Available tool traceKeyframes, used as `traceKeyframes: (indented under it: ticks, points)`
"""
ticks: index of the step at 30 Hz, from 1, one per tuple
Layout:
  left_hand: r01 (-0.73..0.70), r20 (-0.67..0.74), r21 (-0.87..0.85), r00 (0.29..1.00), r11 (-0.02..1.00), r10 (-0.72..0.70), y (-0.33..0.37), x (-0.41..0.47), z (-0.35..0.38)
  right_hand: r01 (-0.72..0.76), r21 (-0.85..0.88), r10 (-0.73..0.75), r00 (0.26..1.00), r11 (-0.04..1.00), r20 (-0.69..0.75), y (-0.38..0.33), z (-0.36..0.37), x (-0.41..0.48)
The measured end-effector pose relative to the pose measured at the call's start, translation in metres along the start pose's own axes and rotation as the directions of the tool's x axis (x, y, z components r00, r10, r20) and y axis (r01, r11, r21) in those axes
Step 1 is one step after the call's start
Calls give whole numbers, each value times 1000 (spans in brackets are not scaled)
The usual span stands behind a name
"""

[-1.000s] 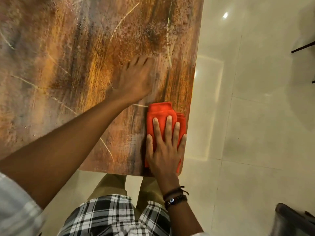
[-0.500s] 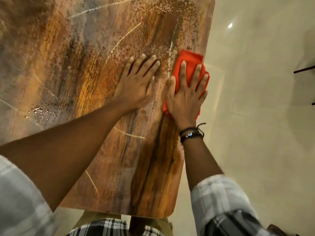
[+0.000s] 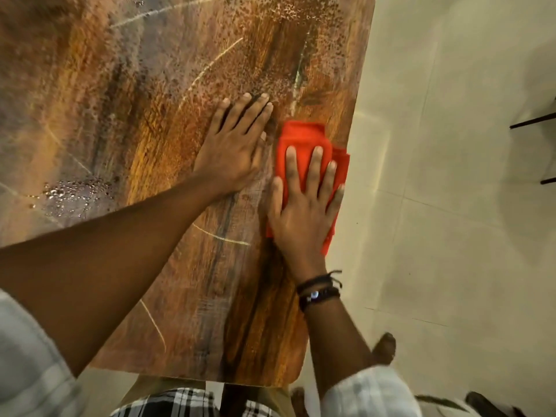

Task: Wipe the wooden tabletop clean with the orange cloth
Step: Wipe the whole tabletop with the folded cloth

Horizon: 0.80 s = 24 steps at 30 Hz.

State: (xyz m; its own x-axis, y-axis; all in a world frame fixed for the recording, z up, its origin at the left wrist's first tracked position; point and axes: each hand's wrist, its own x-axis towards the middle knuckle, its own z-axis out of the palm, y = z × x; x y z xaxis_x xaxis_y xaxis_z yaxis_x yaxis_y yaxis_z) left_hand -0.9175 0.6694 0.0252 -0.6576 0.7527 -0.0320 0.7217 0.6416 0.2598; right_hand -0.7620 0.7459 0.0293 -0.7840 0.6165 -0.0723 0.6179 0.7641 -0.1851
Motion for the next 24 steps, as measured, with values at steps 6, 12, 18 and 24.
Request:
traceKeyframes:
  ticks: [6,12,18,24]
  points:
    - [29,-19,-11,999,1000,-29,0,2,2,13,13,-14,998,1000,58,4,-2,-48]
    - [32,-18,-13,999,999,-32,1,2,1,-71,-7,70,997,997,-27,-5,2,73]
    - [28,-26,-7,999,1000,-28,-1,4,4,-134,13,134,991,991,9,-16,-5,195]
    - [22,-15,-10,1000,1000,-22,0,1,2,-84,5,84,996,996,3,-13,-5,181]
